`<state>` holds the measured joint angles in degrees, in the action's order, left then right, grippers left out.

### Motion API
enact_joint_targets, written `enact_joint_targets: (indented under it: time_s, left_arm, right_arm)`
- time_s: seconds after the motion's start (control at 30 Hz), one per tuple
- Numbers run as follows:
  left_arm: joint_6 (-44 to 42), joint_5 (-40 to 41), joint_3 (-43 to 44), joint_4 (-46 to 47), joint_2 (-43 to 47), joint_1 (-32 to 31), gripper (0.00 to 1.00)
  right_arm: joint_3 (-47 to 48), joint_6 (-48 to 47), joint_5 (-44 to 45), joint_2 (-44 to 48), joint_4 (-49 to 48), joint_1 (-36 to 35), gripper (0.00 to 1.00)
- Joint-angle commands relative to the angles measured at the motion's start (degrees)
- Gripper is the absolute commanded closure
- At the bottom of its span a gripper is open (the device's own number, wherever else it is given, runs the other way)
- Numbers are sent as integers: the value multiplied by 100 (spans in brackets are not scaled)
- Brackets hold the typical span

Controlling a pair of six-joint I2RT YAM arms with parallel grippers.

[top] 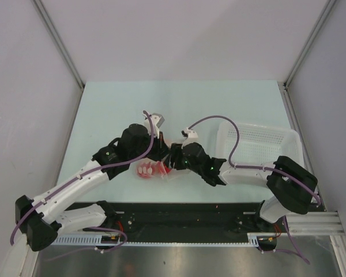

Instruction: Open the zip-top bag and remove the fake food

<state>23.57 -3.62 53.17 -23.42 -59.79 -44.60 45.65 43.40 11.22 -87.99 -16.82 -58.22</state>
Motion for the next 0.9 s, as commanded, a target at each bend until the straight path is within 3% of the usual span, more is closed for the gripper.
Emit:
enact_joint_targets:
  time_s: [0.0, 0.4, 0.53, 0.67, 0.77, 0.8, 0.87]
  left_arm:
    - [437, -517, -122, 707, -15, -66, 100]
    - [613, -429, -140, 883, -331, -391, 100]
    - [693, -403, -193, 936, -340, -514, 100]
    - [622, -166, -254, 751, -253, -523, 100]
    - [561, 202, -333, 585, -95, -523, 100]
    - [552, 343, -359, 541, -33, -523, 100]
    - [500, 817, -438, 400, 125, -523, 100]
  right_arm:
    - [-407, -94, -23, -368, -1163, -23, 37]
    - [-364, -472, -129, -1291, -1938, -85, 13]
    - [-223, -490, -165, -1704, -2071, -93, 13]
    - [-240, -429, 28, -1451, -1651, -129, 20]
    - [-267, -367, 187, -1012, -1098, -137, 39]
    - [-310, -332, 196, -862, -974, -146, 51]
    - [-539, -184, 249, -537, -710, -111, 58]
